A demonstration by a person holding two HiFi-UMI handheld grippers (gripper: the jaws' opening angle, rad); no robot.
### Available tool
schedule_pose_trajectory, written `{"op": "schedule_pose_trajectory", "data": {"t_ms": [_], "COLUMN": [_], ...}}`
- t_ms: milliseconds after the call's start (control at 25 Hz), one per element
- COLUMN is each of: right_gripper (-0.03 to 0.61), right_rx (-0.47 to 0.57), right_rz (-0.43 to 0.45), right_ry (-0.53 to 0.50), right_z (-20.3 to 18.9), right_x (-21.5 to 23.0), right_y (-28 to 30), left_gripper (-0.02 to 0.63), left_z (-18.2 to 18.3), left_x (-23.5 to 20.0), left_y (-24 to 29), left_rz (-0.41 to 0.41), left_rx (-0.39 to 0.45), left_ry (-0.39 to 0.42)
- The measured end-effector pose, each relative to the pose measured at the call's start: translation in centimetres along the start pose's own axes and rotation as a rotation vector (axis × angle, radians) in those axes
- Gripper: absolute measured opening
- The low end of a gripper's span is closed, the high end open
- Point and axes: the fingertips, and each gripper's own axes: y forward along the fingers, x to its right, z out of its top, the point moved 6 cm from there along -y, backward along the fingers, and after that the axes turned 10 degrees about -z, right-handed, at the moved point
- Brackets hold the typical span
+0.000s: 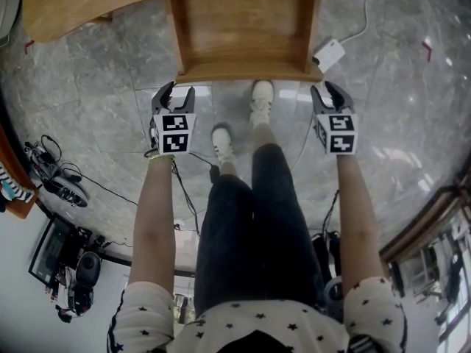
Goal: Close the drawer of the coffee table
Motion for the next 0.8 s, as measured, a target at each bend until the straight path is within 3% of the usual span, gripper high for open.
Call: {"op": "schedule_pose_trajectory", "data": {"t_ms": [160, 480, 800], "right_gripper": [0.168, 0.202, 0.206], "right_rx": [-0.009, -0.032, -0.06], "right_rz": [0.006, 0.004, -0.008], "right_ry": [-0.015, -0.126, -0.192], "right_z": [0.2, 0.3, 0.3], "right_x": [-0.2, -0.3, -0.2], "right_y": [0.3, 1.5, 3.4], "left_gripper": [0.217, 0.222, 0.222], "left_z": [0.1, 0.6, 1.3], "left_x": [-0.7, -0.8, -1.2], "left_y": [0.6, 2.3, 3.8], "left_rz": [0.02, 0.035, 0.035], "left_rx": [-0.026, -0.079, -0.098], "left_ry": [0.018, 0.148, 0.144]}}
